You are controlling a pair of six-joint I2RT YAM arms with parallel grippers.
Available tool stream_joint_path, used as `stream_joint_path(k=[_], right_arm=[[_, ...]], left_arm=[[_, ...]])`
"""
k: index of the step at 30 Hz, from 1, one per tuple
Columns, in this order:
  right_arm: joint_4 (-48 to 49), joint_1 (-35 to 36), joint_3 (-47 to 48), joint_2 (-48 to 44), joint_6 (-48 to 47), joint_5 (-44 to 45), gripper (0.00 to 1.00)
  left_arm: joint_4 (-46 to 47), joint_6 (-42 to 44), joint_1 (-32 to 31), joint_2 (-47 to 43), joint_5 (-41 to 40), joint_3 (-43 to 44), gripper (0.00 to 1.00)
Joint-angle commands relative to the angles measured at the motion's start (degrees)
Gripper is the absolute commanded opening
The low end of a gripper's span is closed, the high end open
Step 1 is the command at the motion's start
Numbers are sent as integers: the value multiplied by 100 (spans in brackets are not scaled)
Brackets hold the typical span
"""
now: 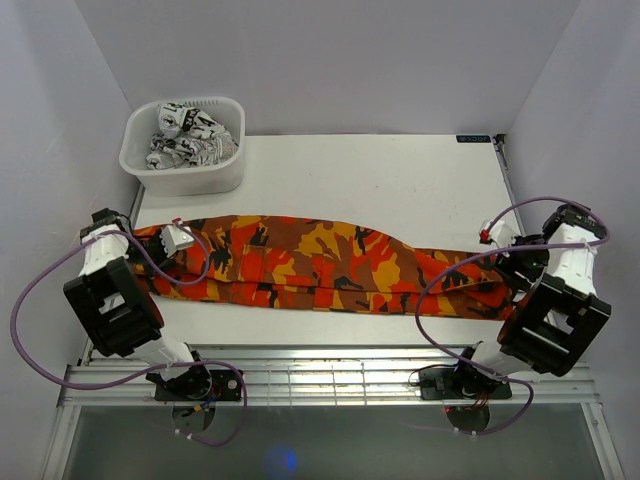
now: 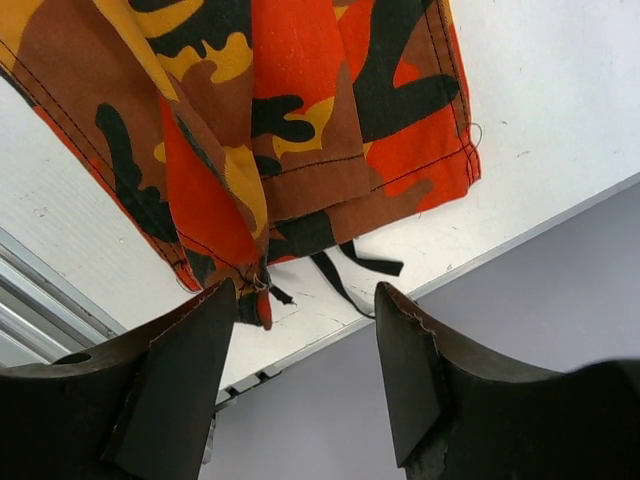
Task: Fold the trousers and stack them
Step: Fold the trousers
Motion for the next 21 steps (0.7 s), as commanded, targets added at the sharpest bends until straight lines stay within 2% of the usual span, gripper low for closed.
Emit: stream_joint_path(k=[1,6,10,13,14,15,16,18,19,21], right_arm=[[109,223,-100,-188,-78,-285,64],[198,575,-222,-4,90,189,67],[417,593,-354,66,11,576,71],[733,593,-679,75,-147,875,70],[847,602,-793,67,-261,1023,67],[1031,645,-899,67,-305,1112,59],[1111,663,-1065,58,-349,1261,40],[1234,681,-1111,14,-376,1315,21],[1296,681,-954,-12,-376,1315,8],[1288,672,-620,-65,-201,1158,8]], left_arm=[[-179,-46,-27,-52,320,36,0],[-178,-125,-26,-17,293,35,0],[-213,-169,-18,35,345,70,0],[-354,-310,-26,141,407,202,0],[-389,-371,-18,158,451,246,0],[-424,-459,-18,202,469,333,0],[-451,-607,-18,220,495,369,0],[-486,-828,-18,246,522,526,0],[-503,-1029,-18,264,539,597,0],[-626,-1180,52,377,661,860,0]])
